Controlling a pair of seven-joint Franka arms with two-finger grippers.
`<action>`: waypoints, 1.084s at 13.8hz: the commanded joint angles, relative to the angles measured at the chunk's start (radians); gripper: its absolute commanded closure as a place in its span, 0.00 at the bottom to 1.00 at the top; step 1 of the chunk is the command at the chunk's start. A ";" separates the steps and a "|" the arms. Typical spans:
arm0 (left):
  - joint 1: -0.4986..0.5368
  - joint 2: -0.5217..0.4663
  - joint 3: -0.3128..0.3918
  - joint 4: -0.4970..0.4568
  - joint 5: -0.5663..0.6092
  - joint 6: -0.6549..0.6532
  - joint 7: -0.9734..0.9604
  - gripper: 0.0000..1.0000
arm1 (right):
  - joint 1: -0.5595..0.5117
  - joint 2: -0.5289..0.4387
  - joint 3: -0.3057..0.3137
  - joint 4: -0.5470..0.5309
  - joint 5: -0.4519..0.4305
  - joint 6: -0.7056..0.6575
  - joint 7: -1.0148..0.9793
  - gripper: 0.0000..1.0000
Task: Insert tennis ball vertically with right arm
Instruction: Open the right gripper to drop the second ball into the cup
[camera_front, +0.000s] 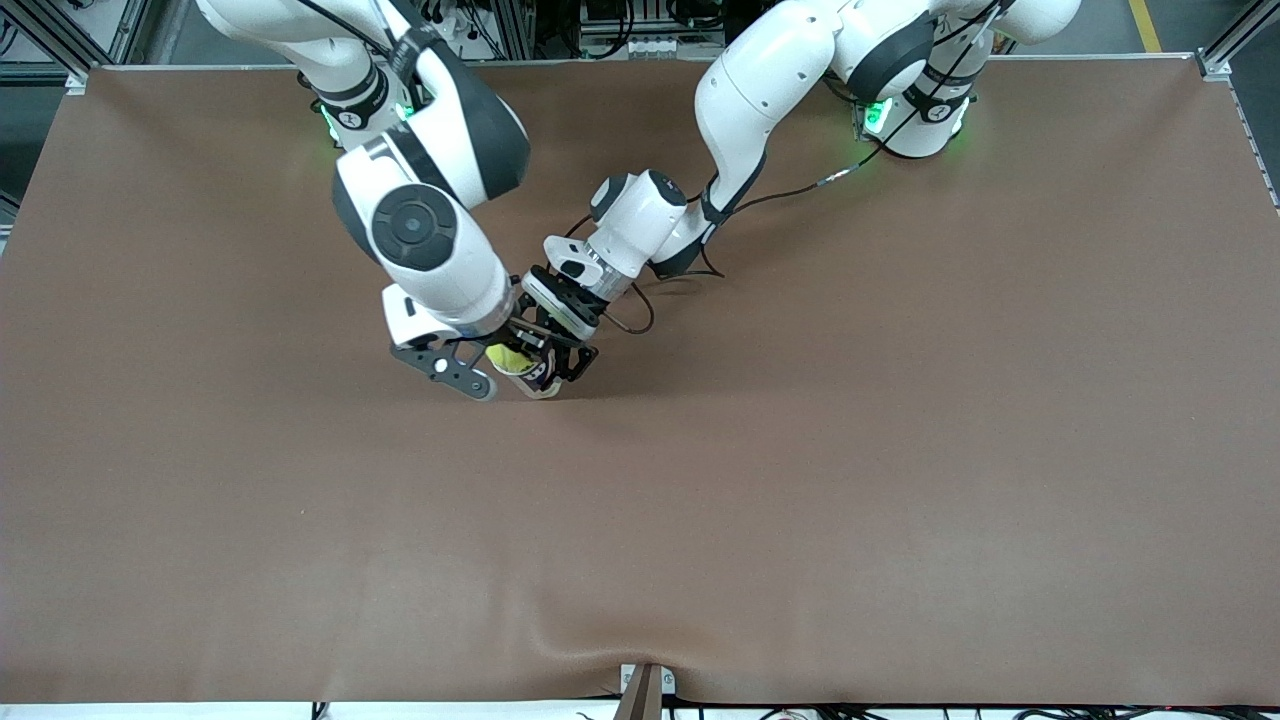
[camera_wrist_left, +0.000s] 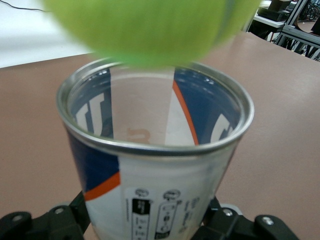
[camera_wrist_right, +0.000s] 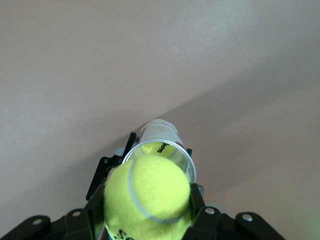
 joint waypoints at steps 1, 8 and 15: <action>-0.004 -0.012 0.006 -0.009 -0.014 0.001 -0.007 0.13 | 0.008 0.007 -0.013 0.009 -0.005 -0.006 0.014 0.97; -0.004 -0.012 0.006 -0.008 -0.009 0.001 -0.008 0.12 | -0.007 0.007 -0.016 -0.007 -0.019 -0.004 0.012 0.00; -0.005 -0.012 0.006 -0.006 -0.009 -0.001 -0.008 0.12 | -0.019 0.001 -0.021 -0.002 -0.019 -0.014 -0.003 0.00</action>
